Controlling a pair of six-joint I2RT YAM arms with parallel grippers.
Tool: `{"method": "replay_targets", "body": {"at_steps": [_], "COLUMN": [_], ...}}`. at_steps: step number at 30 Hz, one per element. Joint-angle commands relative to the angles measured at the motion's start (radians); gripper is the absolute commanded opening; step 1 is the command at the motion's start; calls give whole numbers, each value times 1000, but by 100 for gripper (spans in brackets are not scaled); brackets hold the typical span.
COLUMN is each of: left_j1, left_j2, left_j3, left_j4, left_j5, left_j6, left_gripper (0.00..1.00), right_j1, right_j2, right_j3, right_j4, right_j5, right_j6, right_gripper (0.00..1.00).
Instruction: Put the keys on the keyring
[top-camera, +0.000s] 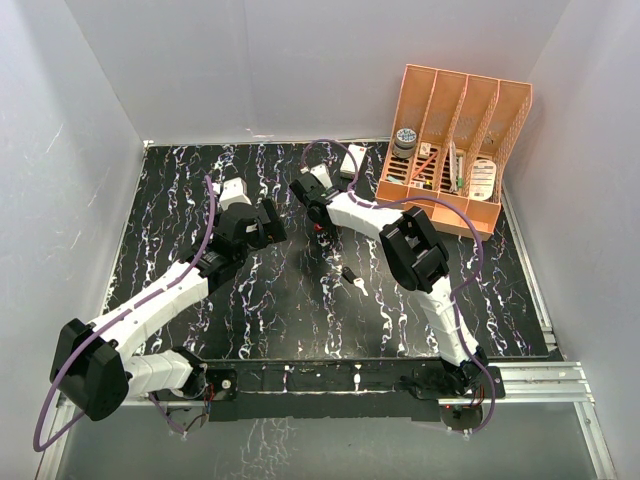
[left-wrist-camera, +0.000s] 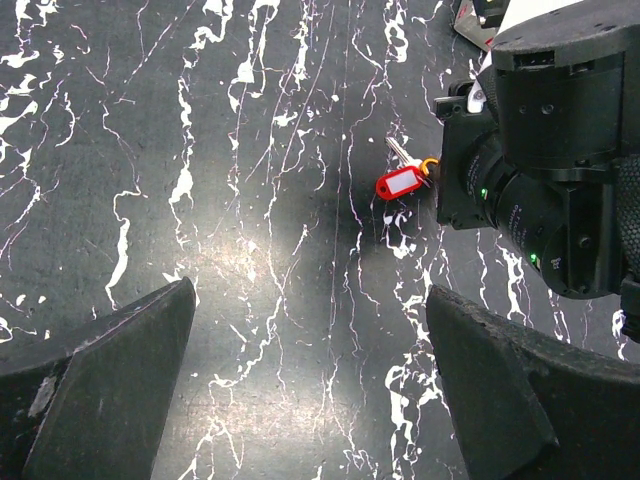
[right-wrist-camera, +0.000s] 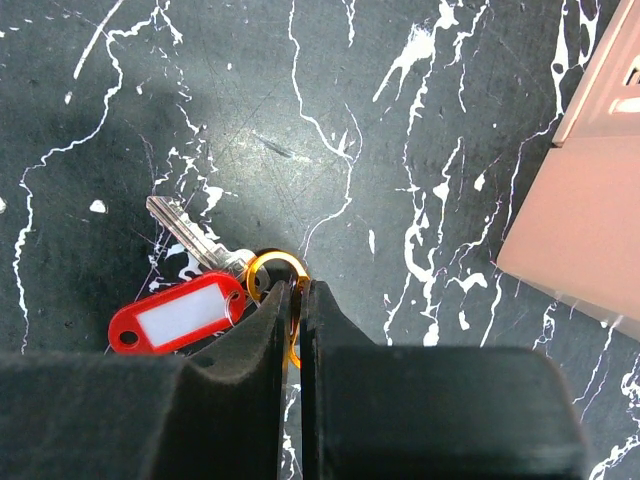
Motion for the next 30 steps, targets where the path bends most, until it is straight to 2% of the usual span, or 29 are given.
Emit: {"method": "replay_targets", "body": {"at_steps": [1,30], "left_j1": [1,2], "left_j2": [-12,-35], "left_j3": [-14,-21], "left_j4": [-8,-19], "left_j5": [-19,-26], "left_j6": [6,-1], "left_gripper": [99,99], "right_j1": [7,40], "right_j2": [-2,-73], "right_j3": [-1,-52], "right_j4": [24,-5], "right_j5": [5,32], "right_j6": [16,89], "right_gripper": [0,0]}}
